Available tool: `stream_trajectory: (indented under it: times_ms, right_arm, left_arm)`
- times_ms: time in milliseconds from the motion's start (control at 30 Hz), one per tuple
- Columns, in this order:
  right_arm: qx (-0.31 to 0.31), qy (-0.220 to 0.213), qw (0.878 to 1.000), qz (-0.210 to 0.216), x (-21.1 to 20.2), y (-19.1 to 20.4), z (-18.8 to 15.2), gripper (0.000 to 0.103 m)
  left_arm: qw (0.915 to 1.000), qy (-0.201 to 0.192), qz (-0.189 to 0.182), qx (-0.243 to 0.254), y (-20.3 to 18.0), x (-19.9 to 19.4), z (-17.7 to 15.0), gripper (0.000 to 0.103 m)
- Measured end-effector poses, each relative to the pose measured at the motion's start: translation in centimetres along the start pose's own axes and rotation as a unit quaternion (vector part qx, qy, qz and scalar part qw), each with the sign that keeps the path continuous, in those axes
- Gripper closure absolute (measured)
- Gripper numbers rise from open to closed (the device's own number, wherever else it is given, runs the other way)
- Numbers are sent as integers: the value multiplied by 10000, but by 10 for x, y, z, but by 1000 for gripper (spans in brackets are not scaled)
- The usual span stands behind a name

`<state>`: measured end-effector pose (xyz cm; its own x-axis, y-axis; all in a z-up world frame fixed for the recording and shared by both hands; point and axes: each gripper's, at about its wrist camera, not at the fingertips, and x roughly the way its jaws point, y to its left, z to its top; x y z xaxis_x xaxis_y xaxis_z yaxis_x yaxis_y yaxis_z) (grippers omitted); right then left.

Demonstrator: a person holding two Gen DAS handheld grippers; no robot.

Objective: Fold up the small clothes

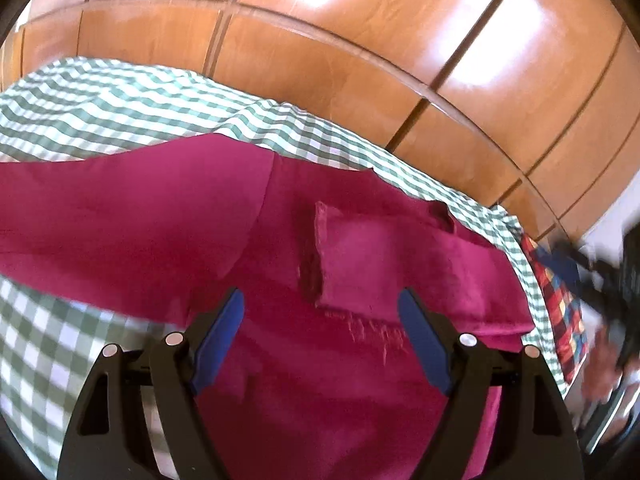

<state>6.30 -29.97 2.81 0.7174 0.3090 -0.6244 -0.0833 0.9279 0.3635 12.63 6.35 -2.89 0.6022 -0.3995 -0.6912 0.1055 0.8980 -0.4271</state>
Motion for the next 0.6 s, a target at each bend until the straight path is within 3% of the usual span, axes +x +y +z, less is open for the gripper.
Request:
stream_trajectory:
  times_ms: [100, 167, 300, 333, 367, 400, 433, 600]
  right_arm:
    - [473, 108, 9982, -352, -14, -48, -23, 50]
    - [742, 163, 9954, -586, -21, -75, -39, 50]
    - [1129, 140, 9908, -737, -23, -102, -52, 50]
    - [1143, 106, 9907, -727, -22, -103, -50, 50]
    - [1124, 73, 9911, -703, -20, -100, -46, 50]
    - [1099, 46, 9916, -675, -17, -98, -43, 50]
    - [1022, -15, 9929, -607, -14, -92, -36, 50]
    - [584, -126, 9971, -479, 15, -60, -7, 50]
  left_arm:
    - [9998, 143, -46, -136, 2, 19, 14, 26]
    - [9995, 278, -73, -154, 2, 33, 21, 38]
    - [9984, 554, -31, -102, -8, 61, 28, 46]
    - [9982, 599, 1, -53, -12, 68, 29, 53]
    - [9979, 645, 38, 8, -16, 72, 31, 76]
    - [9974, 709, 58, 82, -21, 76, 32, 91]
    - [9973, 704, 83, 187, -27, 76, 34, 96]
    - [9998, -24, -23, 199, -33, 39, 51, 96]
